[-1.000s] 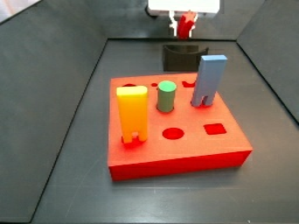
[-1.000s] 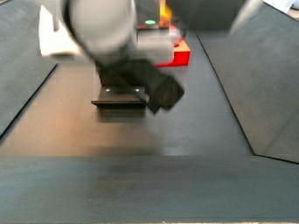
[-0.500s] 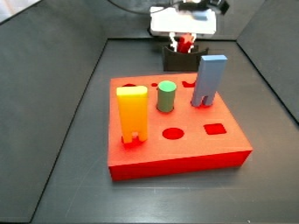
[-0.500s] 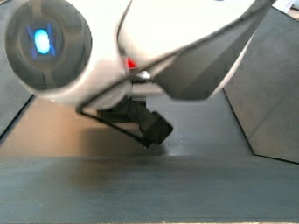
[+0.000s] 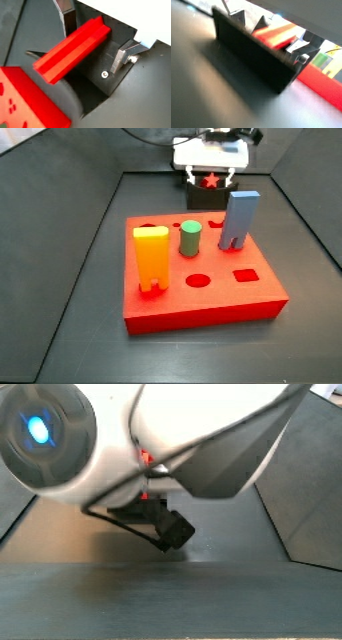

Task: Pick up the star object. Move up. Place the star object on the fixture. Regrasp the star object. Move to above the board. Insert the star object.
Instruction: Regrasp the star object.

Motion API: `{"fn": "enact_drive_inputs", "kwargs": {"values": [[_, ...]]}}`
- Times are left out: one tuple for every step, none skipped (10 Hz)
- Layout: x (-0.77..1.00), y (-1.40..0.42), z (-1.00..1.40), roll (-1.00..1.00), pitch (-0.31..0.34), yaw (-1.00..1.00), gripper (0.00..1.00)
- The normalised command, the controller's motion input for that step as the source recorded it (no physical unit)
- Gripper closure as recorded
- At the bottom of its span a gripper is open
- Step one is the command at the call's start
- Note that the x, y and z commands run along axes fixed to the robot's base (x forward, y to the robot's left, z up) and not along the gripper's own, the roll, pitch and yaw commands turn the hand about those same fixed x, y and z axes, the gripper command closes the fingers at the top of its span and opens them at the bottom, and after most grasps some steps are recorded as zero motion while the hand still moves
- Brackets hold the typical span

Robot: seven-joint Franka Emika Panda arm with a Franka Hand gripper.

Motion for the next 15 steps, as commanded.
{"fn": "enact_drive_inputs", "kwargs": {"values": [[-0.02,0.0,1.0,0.03,-0.005,-0.01,0.0],[-0.03,0.0,1.0,0.04,-0.002,0.0,0.0],[-0.03,0.0,1.0,0.04,0.013,0.01,0.0],[-0.03,0.0,0.87,0.04,0.032,0.02,0.0],[-0.03,0.0,0.75,0.04,0.041,0.01,0.0],[-0.03,0.0,0.51,0.04,0.058,0.01,0.0],[-0.02,0.01,0.32,0.04,0.066,0.0,0.0],[-0.09,-0.92,1.0,1.0,0.058,0.02,0.0],[-0.09,-0.96,1.0,1.0,0.057,0.02,0.0],[-0.1,-0.97,1.0,1.0,0.047,0.02,0.0],[-0.14,-1.0,0.99,1.0,0.037,0.02,0.0],[-0.12,-0.88,0.83,1.0,0.033,0.02,0.0],[-0.08,-0.71,0.61,1.0,0.032,0.02,0.0],[-0.05,-0.45,0.29,1.0,0.031,0.02,0.0],[-0.02,-0.25,0.06,1.0,0.029,0.02,0.0]]}}
